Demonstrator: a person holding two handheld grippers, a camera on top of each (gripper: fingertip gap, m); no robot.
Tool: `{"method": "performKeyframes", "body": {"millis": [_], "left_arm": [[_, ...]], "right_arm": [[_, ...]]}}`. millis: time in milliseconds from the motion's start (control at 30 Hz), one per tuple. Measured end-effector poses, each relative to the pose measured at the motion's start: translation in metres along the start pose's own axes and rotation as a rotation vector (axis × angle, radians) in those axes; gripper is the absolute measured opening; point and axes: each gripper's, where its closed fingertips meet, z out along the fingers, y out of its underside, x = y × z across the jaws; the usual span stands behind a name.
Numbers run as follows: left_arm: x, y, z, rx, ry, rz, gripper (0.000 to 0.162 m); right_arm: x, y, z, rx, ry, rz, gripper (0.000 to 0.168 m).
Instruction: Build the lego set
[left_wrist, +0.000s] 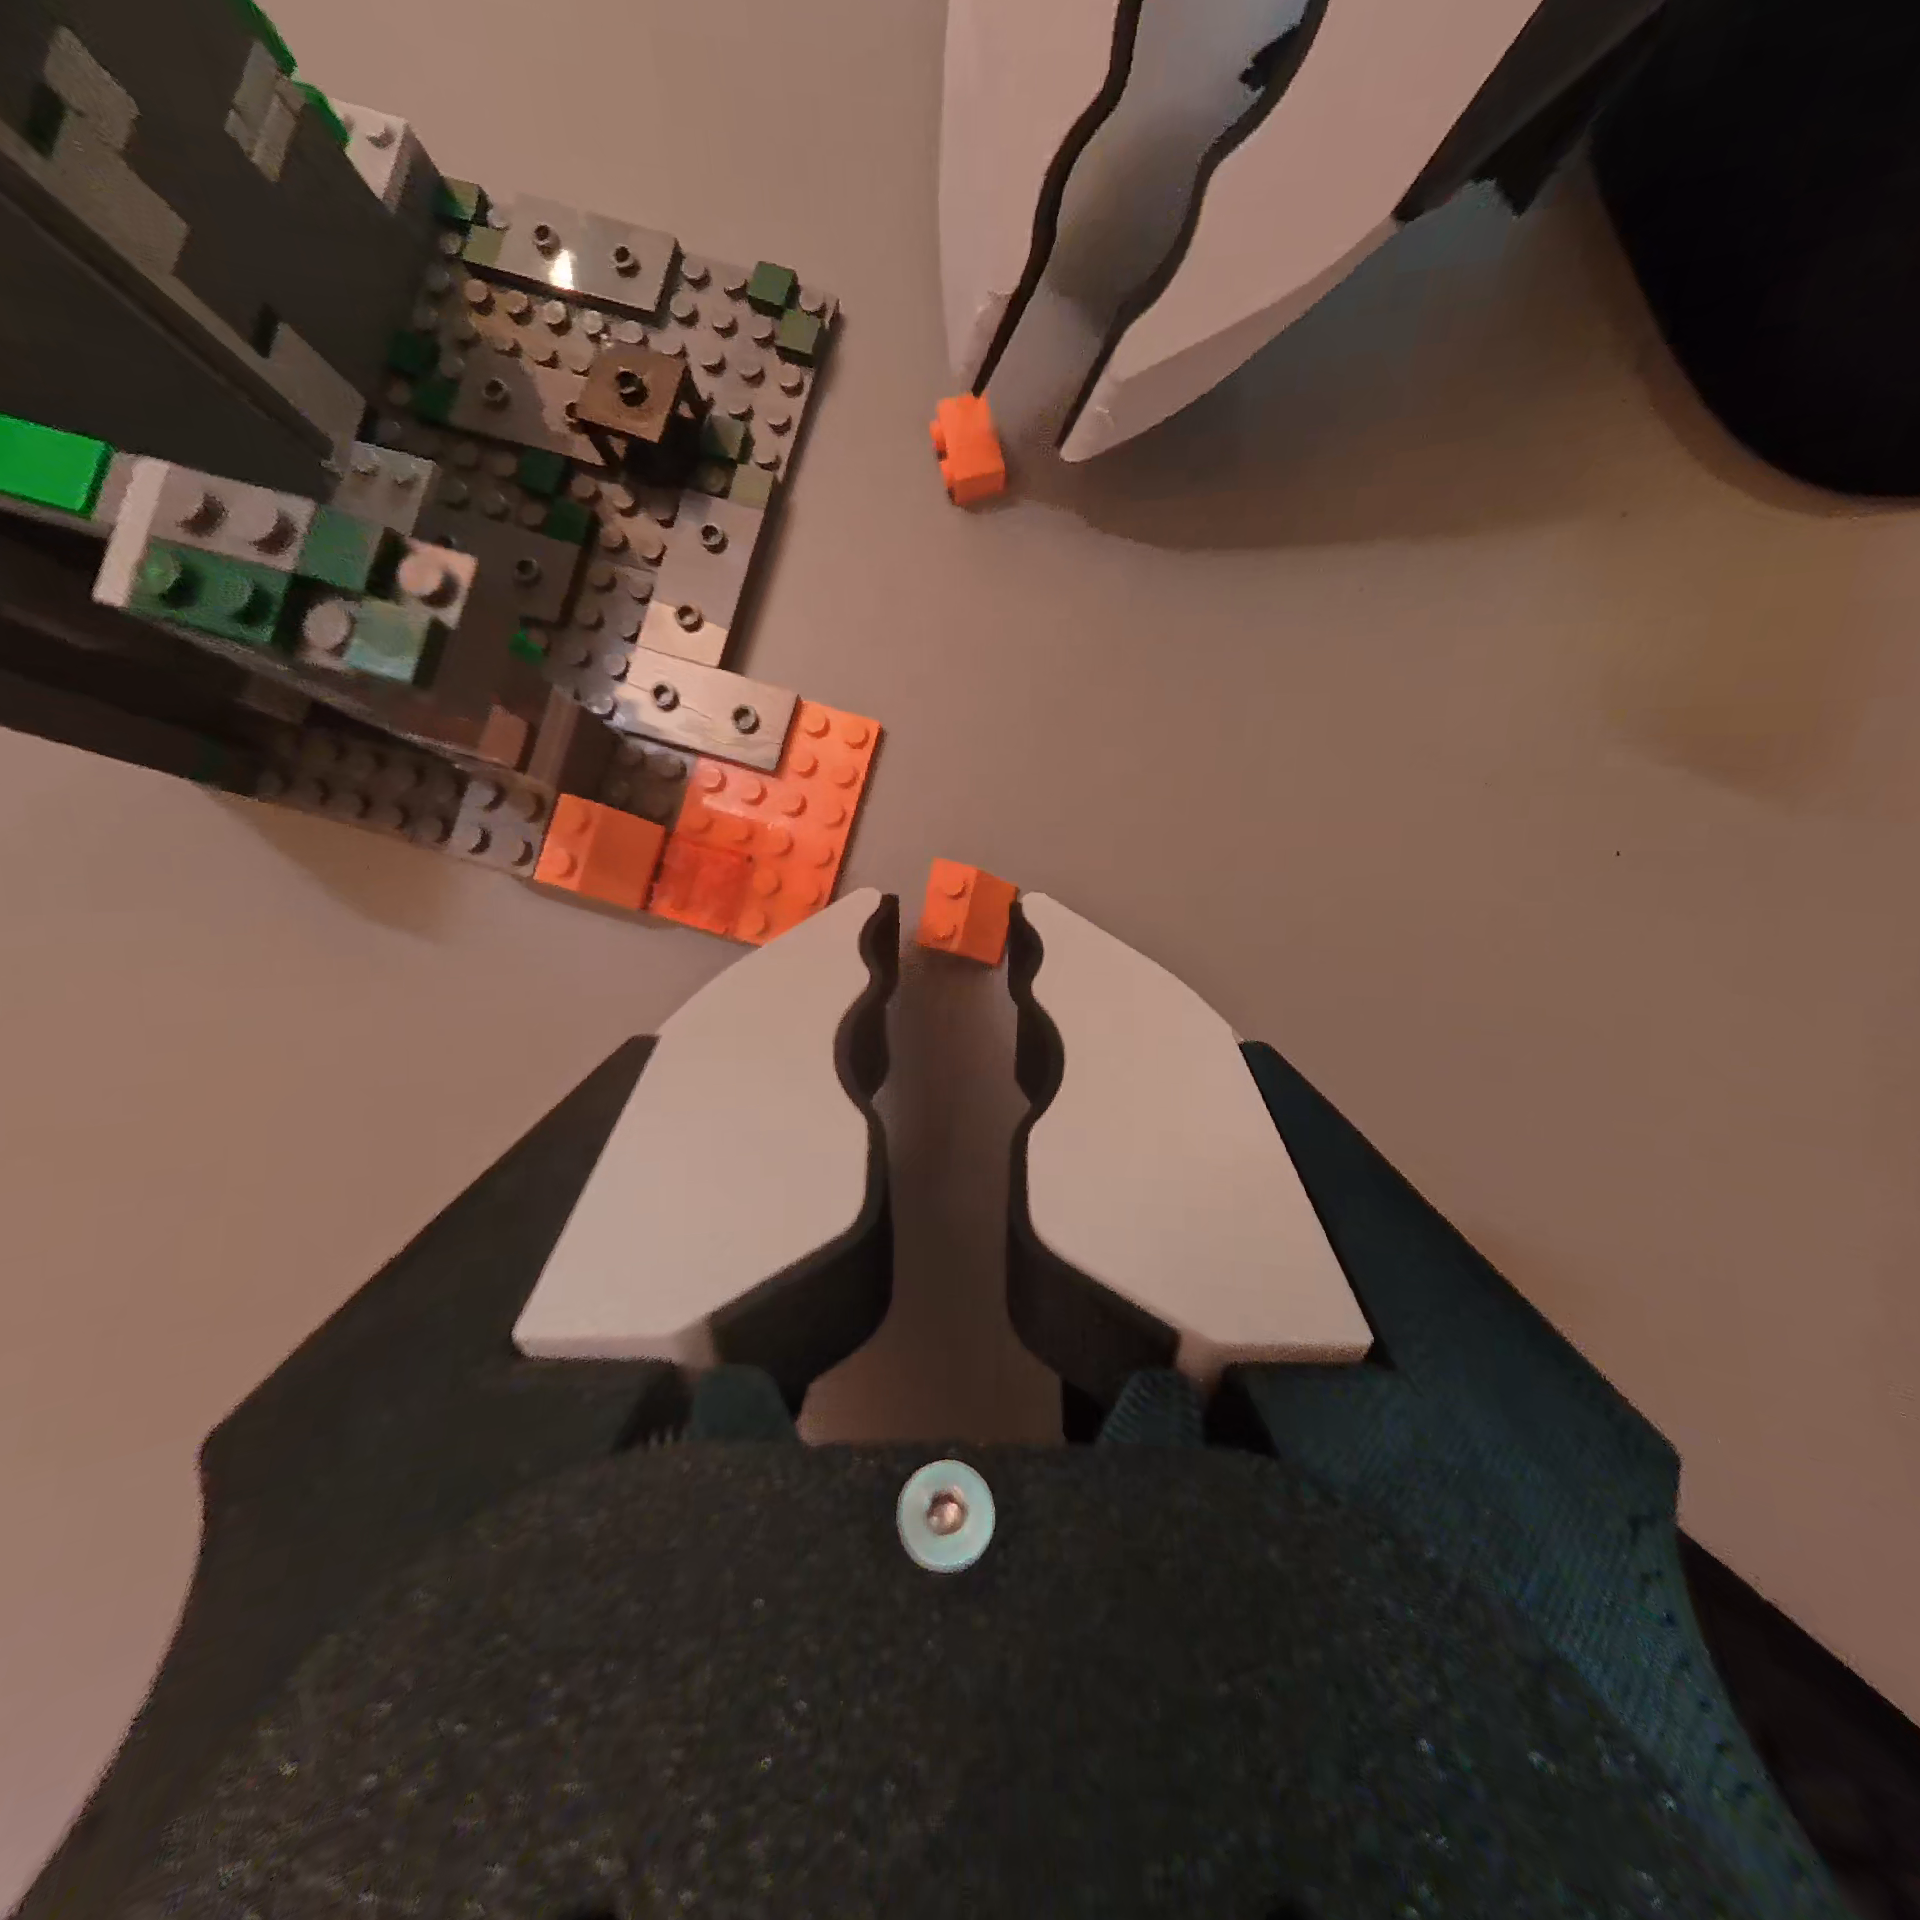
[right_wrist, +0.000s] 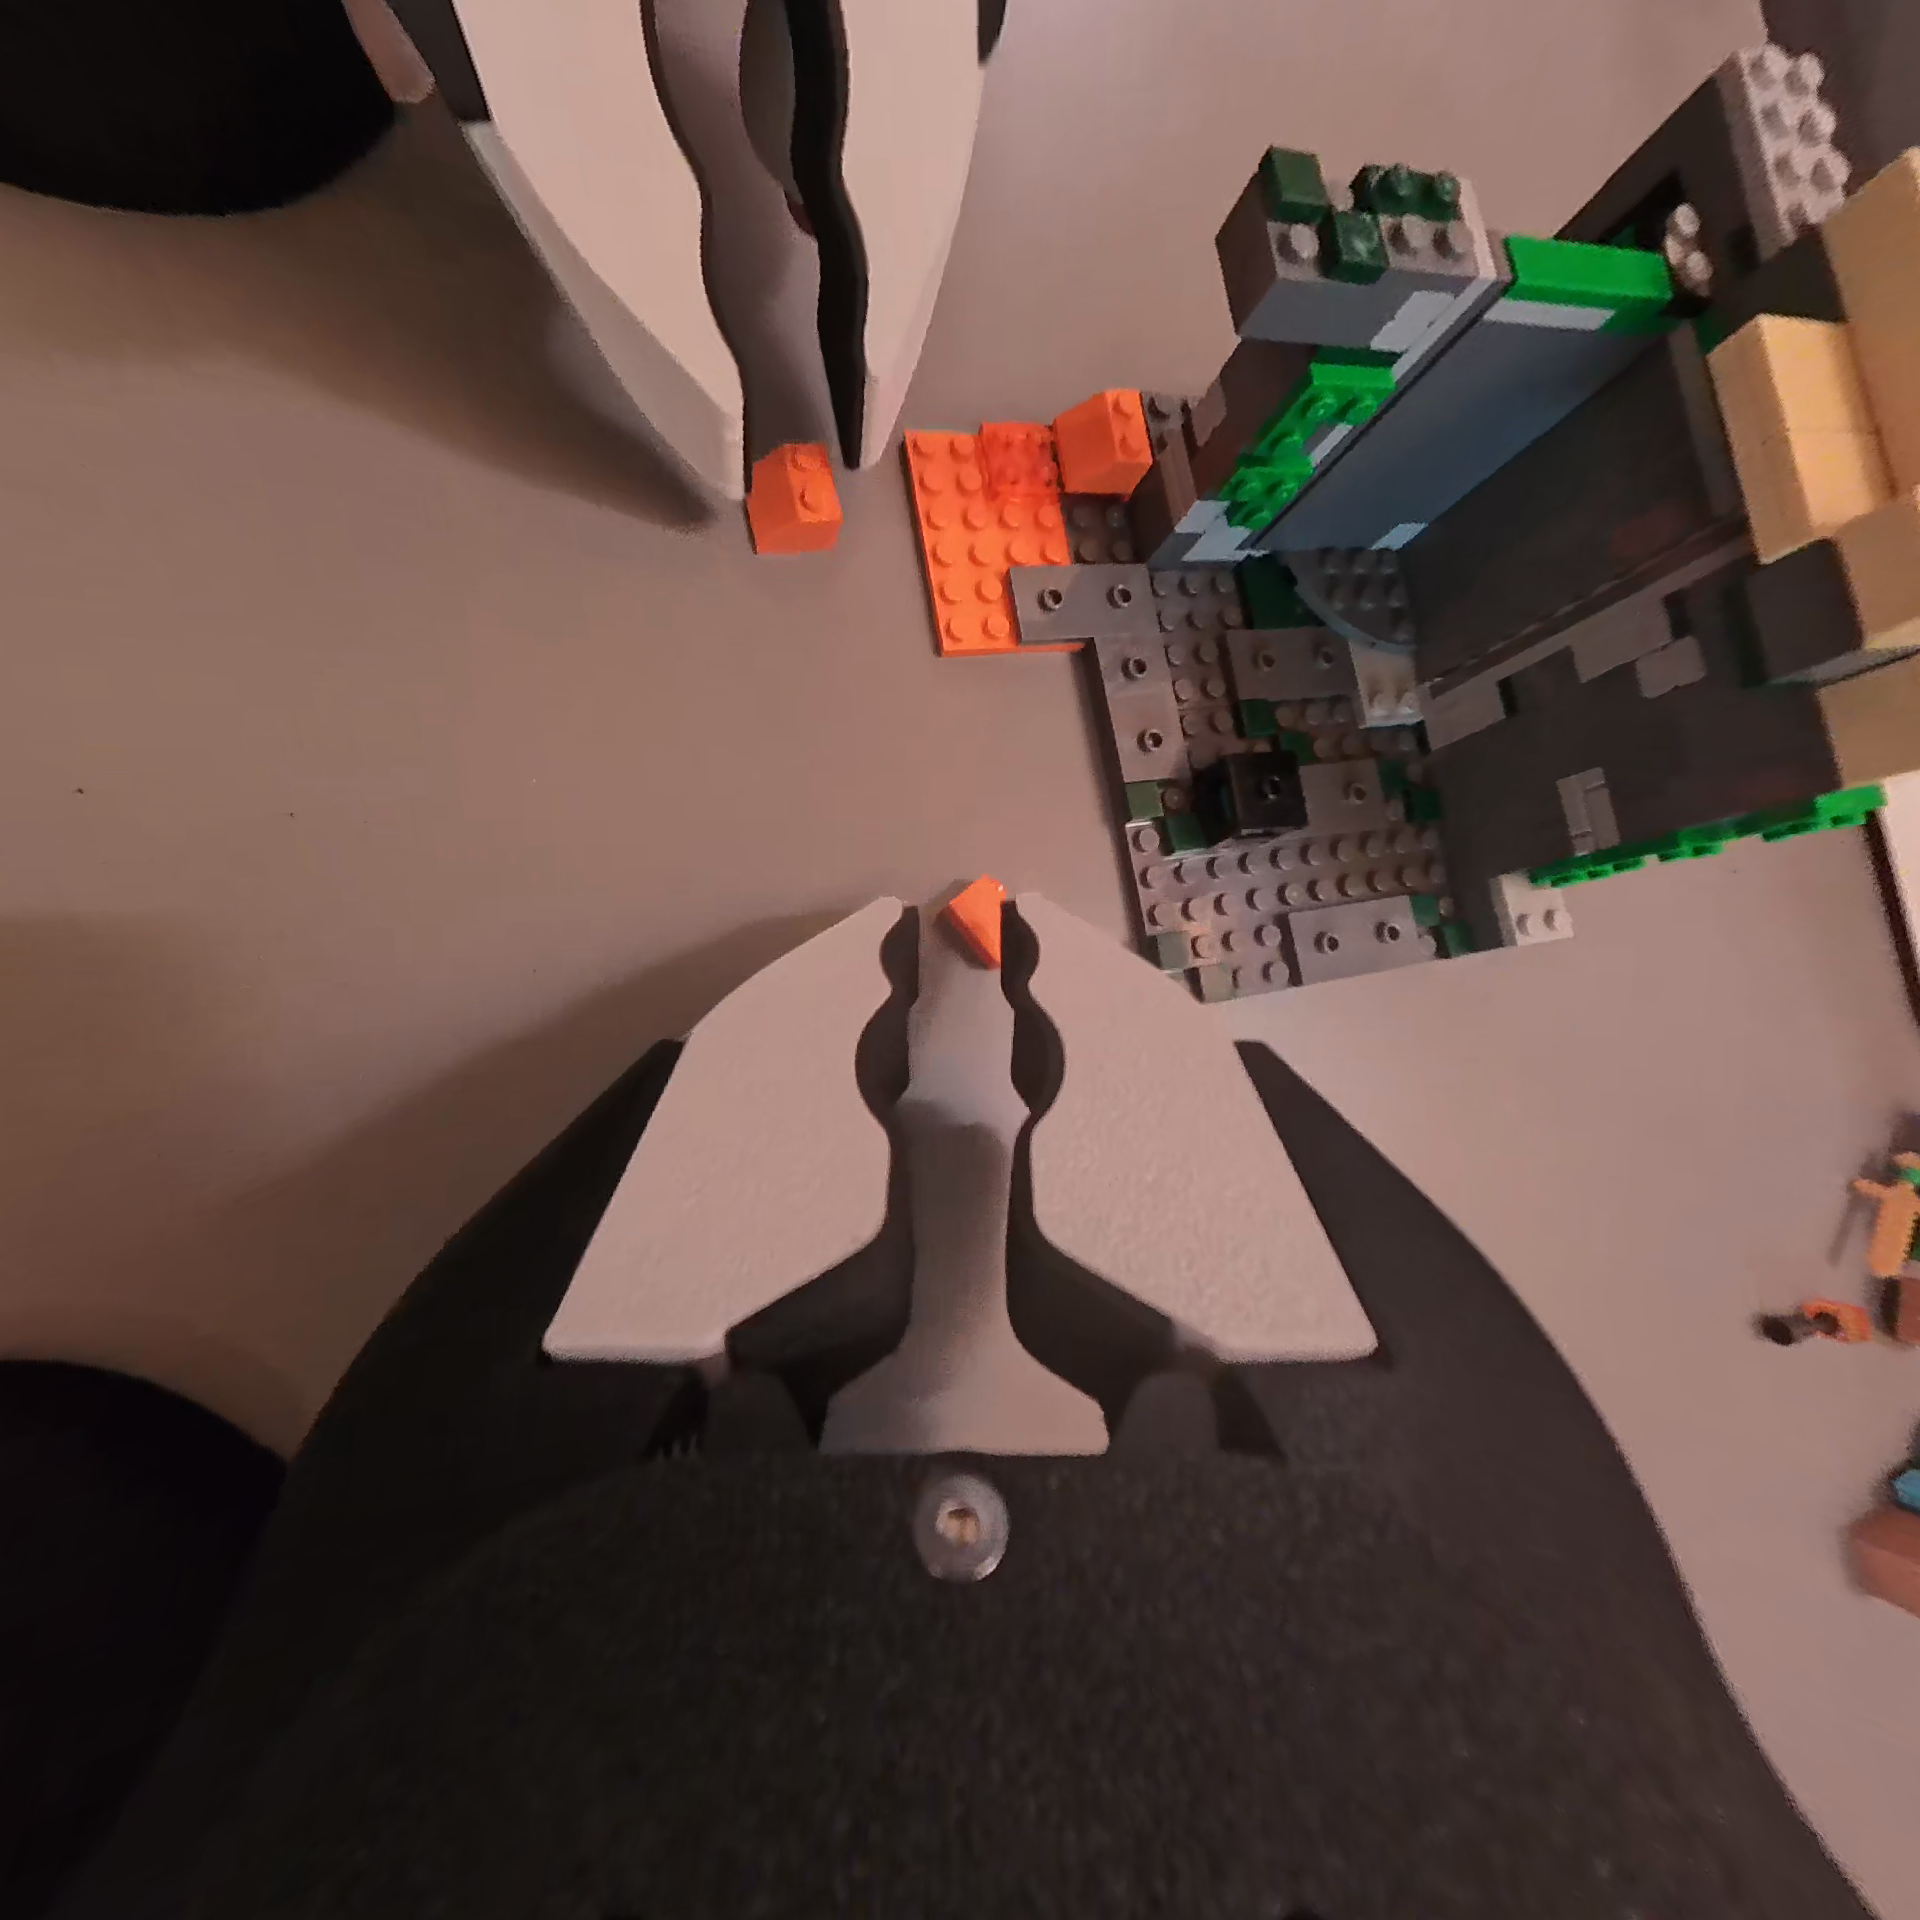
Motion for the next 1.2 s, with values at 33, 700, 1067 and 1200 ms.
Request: {"method": "performKeyframes", "body": {"millis": [33,700,1067,1200], "left_arm": [[-0.002,0.001,-0.001,0.003,-0.006,-0.003,0.019],[0.009,0.001,0.002,0.009,0.03,0.011,0.02],[0.006,-0.019,-0.006,0.136,-0.026,0.052,0.02],[0.01,-0.037,-0.011,0.216,-0.058,0.116,0.019]], "right_arm": [[0.0,0.001,0.0,-0.01,-0.004,0.007,0.015],[-0.018,0.001,0.007,-0.029,-0.124,-0.055,0.011],[-0.024,-0.016,-0.008,0.069,-0.138,0.057,0.02],[-0.014,-0.039,-0.014,0.15,-0.094,0.118,0.022]]}}
